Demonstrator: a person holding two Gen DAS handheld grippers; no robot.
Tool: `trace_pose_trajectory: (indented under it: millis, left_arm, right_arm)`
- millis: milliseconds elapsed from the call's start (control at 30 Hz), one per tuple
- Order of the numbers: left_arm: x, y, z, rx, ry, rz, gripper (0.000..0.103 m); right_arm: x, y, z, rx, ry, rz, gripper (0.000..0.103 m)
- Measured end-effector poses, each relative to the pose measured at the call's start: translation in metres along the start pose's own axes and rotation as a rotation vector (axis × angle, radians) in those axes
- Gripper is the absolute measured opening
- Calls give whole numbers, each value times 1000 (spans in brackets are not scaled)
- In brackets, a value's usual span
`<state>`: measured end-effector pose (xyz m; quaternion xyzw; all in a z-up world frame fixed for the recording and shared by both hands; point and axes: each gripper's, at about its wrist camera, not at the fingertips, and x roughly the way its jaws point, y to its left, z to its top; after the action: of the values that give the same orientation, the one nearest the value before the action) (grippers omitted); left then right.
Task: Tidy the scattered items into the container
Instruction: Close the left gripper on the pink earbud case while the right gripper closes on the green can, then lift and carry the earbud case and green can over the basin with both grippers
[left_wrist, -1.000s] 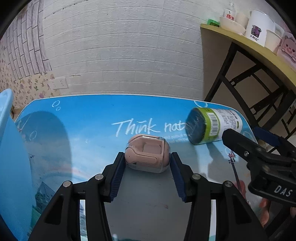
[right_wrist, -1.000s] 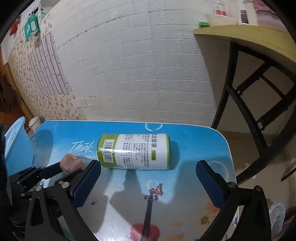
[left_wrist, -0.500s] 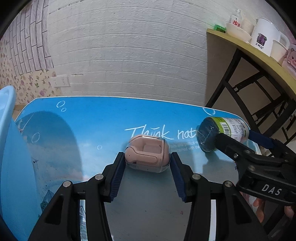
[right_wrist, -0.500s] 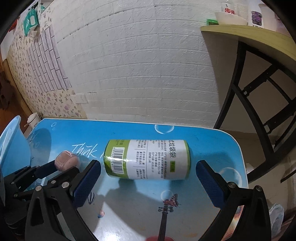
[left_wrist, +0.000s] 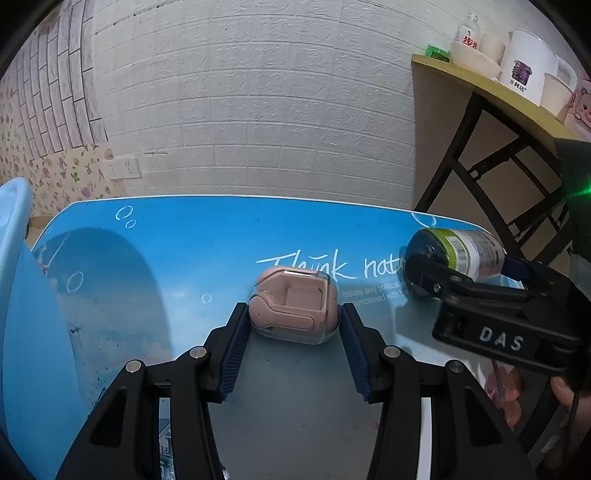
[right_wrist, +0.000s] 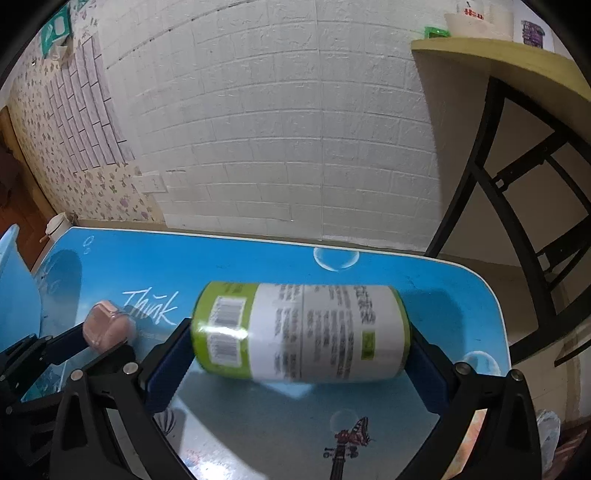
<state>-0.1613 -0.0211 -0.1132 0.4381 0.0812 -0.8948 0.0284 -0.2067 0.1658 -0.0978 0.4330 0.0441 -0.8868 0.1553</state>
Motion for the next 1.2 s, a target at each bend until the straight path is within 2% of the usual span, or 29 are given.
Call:
trace_pose_trajectory:
  millis: [67,400,733,900,1200]
  left_arm:
    - [-1,0,0,1,-1,0,47]
    - [-4,-4,-2,1,3,0,47]
    - [-34,-21,-16,53,-23,-16,47]
    - [-50,-27,-24,72,-39,-18,38]
    - [-49,-30,-34,114,-50,-2,43]
  right_arm:
    - [3,-3,1,8,5,11,97]
    - [-1,-11,-2,38,1,26,96]
    - [-40,-20,-25,63,-12,25,96]
    - [-64,-19,-41,72,-18,35,96]
    - [-93,-18,-64,80,-28,41,96]
